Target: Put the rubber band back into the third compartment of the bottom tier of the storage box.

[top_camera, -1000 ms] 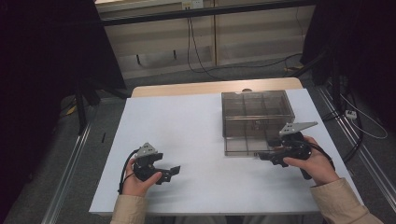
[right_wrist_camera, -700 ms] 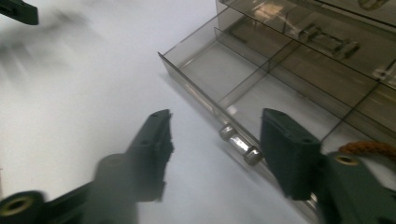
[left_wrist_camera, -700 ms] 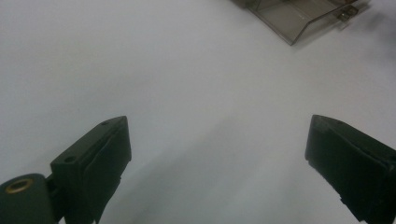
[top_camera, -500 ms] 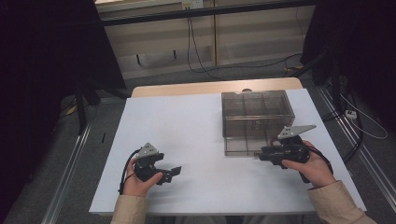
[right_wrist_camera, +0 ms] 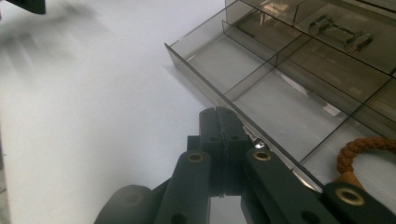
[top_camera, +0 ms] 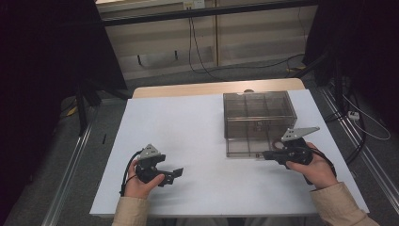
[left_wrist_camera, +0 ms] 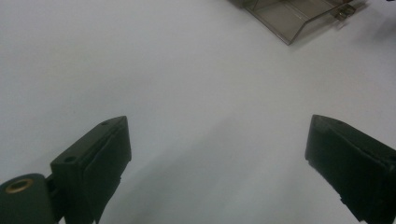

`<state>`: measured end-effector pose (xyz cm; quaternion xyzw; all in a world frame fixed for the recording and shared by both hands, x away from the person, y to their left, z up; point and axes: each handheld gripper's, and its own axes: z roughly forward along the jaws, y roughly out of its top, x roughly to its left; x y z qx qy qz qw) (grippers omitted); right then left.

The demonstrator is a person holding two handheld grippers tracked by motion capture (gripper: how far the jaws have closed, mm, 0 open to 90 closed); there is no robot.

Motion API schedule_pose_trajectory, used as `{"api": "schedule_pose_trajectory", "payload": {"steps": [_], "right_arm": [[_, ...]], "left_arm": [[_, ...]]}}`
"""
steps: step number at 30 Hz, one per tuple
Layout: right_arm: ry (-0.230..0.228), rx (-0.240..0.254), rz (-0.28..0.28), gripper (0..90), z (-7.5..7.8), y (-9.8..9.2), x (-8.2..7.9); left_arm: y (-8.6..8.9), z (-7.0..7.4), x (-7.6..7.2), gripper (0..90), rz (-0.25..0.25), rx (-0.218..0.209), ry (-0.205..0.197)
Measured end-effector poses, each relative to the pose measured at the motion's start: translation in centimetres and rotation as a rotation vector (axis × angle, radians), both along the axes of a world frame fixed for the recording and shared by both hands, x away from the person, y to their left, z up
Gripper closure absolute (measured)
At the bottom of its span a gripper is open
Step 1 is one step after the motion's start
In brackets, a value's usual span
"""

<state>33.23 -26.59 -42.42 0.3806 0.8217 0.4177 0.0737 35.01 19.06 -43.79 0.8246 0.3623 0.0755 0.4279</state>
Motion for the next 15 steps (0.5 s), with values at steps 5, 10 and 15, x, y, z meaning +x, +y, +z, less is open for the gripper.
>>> {"api": "schedule_pose_trajectory", "payload": {"steps": [5,10,15], "right_arm": [[-0.003,-0.029,-0.006,90.0,-0.5,0.1,0.2],[-0.003,-0.05,-0.019,90.0,-1.0,0.1,0.4],[-0.011,-0.063,-0.021,90.0,-1.1,0.1,0.5]], "left_arm": [[0.0,0.0,0.0,7.1,0.003,-0.002,-0.001],[-0.1,0.0,0.0,7.1,-0.002,0.0,-0.001],[0.0,0.0,0.0,7.1,0.001,-0.002,-0.003]]}}
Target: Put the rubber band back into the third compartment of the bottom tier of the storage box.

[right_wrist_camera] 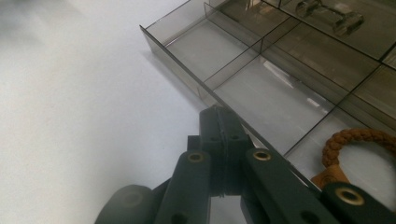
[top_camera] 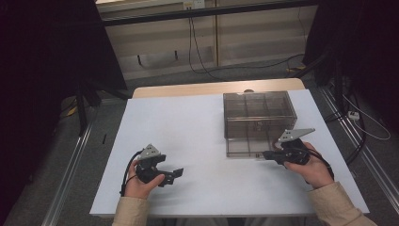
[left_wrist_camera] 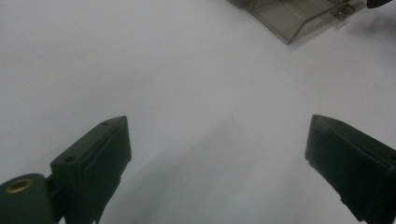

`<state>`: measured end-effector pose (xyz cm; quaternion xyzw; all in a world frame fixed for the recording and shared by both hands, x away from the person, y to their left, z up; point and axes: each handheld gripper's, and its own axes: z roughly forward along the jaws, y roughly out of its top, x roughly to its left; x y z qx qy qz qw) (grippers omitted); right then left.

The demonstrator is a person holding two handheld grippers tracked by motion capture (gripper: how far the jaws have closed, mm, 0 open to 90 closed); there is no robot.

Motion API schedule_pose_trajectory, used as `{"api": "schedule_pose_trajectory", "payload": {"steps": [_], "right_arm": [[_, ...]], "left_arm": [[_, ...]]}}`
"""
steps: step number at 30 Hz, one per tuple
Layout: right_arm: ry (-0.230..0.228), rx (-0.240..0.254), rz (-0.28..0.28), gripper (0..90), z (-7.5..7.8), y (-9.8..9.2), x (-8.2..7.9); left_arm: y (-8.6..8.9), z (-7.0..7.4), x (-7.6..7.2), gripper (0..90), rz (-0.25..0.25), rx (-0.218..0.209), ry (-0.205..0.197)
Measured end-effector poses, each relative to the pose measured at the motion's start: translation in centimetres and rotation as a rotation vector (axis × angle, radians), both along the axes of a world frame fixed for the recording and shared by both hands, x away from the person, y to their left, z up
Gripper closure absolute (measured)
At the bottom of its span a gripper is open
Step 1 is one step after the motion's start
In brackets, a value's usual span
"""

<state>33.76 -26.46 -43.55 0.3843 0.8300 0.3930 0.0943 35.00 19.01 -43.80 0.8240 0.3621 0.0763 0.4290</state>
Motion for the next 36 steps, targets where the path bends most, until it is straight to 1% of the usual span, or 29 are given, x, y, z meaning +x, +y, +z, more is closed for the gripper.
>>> {"api": "schedule_pose_trajectory", "payload": {"steps": [8,23,32,36], "right_arm": [[0.01,-0.01,0.0,90.0,-0.5,0.11,0.23],[0.006,-0.02,0.001,90.0,-0.63,0.23,0.35],[0.007,-0.037,0.002,90.0,-0.81,0.33,0.48],[0.008,-0.039,-0.006,90.0,-0.93,0.25,0.56]], "left_arm": [[0.0,-0.02,0.0,7.1,0.0,0.001,0.003],[-0.06,-0.07,0.01,7.1,0.0,0.003,0.004],[-0.06,-0.08,0.02,7.1,0.001,0.005,0.005],[-0.01,-0.04,0.01,7.1,0.0,0.004,0.002]]}}
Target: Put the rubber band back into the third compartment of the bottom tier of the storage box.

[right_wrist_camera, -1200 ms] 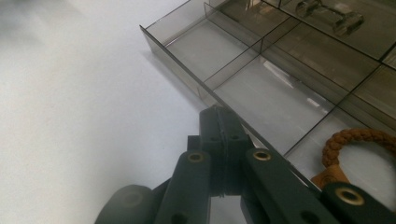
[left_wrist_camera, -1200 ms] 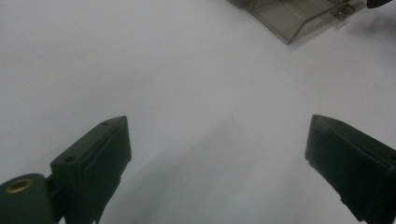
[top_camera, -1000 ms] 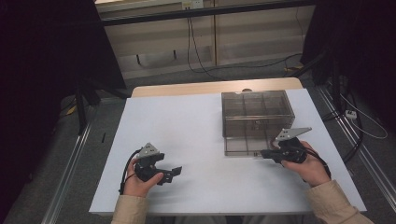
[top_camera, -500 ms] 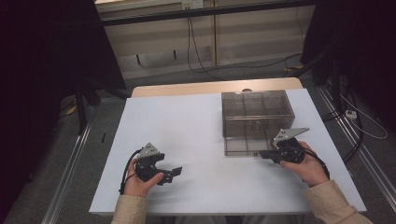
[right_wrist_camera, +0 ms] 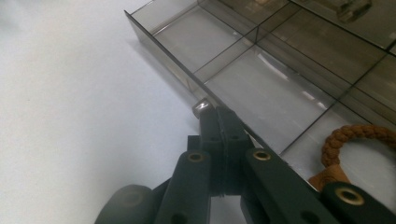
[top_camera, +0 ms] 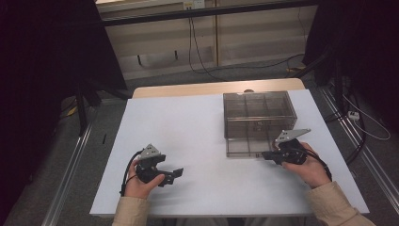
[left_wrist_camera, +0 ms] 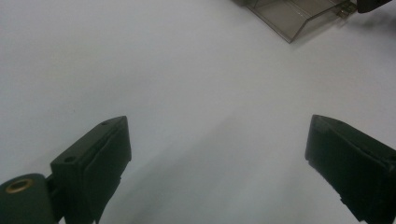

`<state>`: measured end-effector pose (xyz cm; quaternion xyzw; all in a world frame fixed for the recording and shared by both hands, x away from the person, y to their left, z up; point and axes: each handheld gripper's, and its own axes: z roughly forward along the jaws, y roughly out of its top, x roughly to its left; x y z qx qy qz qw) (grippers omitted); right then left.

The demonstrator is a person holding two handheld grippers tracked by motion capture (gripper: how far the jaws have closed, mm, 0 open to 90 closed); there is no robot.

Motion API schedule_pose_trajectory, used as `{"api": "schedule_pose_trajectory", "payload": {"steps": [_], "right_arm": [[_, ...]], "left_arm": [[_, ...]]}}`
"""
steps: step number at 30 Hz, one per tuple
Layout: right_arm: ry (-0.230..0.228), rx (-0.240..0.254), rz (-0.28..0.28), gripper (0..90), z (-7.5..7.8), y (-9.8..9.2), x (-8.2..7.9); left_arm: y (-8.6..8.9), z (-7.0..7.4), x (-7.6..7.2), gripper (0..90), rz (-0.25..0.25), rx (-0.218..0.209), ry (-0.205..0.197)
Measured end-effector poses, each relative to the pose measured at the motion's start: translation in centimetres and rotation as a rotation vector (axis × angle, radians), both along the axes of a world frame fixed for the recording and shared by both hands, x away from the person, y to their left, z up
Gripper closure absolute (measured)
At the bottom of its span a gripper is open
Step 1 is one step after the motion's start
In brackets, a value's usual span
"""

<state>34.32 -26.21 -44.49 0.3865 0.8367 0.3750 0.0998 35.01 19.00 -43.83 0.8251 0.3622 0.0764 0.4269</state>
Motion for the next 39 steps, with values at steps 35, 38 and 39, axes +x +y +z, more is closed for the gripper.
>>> {"api": "schedule_pose_trajectory", "payload": {"steps": [35,38,39], "right_arm": [[-0.01,0.013,-0.02,90.0,-0.26,0.01,0.33],[-0.013,0.011,-0.018,90.0,-0.26,0.03,0.36],[-0.012,0.012,-0.018,90.0,-0.27,0.03,0.37]], "left_arm": [[0.08,0.05,0.02,7.1,0.0,-0.004,-0.002],[0.14,0.08,0.03,7.1,0.001,-0.002,0.0],[0.15,0.08,0.04,7.1,0.0,0.001,-0.001]]}}
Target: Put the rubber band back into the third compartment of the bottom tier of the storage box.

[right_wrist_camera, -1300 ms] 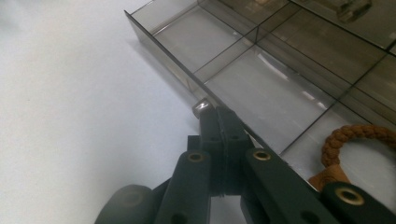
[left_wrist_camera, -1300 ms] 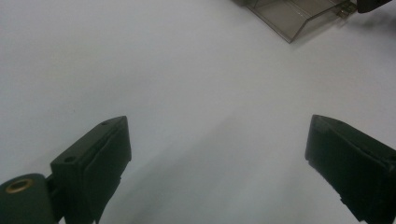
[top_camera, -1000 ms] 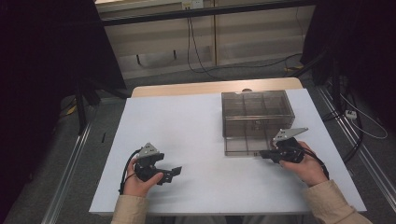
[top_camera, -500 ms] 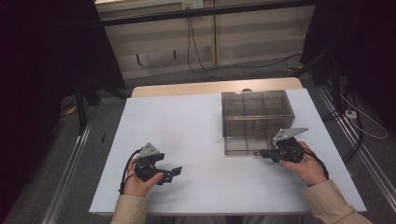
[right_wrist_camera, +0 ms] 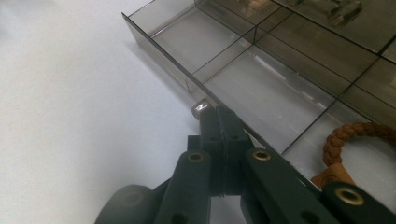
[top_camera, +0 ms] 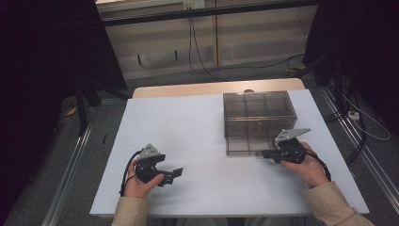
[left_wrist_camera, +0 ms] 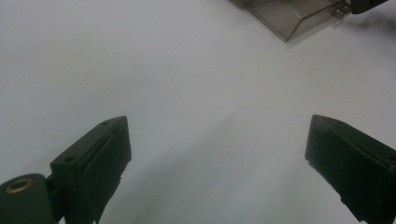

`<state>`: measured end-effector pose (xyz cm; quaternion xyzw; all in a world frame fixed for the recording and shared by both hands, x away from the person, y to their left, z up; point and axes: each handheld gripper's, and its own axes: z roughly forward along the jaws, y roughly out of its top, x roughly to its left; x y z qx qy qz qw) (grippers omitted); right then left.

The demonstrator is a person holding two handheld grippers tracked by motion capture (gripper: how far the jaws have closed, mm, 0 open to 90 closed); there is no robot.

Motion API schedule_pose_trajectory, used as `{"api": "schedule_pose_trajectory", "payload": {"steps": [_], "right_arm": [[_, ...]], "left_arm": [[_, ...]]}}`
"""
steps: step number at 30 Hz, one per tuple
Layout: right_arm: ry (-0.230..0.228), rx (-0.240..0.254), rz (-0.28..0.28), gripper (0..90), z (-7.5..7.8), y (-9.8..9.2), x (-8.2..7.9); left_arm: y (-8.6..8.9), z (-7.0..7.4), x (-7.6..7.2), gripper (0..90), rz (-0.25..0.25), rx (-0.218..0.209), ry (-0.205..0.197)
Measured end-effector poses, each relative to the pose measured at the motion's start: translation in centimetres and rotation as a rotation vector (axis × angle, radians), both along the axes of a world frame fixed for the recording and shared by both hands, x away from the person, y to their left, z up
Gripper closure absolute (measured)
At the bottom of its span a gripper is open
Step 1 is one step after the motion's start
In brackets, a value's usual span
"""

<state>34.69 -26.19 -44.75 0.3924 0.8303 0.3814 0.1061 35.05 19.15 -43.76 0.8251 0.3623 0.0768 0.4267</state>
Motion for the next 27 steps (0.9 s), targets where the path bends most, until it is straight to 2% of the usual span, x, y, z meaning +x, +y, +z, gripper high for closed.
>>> {"api": "schedule_pose_trajectory", "payload": {"steps": [27], "right_arm": [[-0.008,0.019,-0.031,90.0,-0.22,-0.03,0.58]], "left_arm": [[0.07,-0.01,0.02,7.1,0.002,-0.001,-0.001]]}}
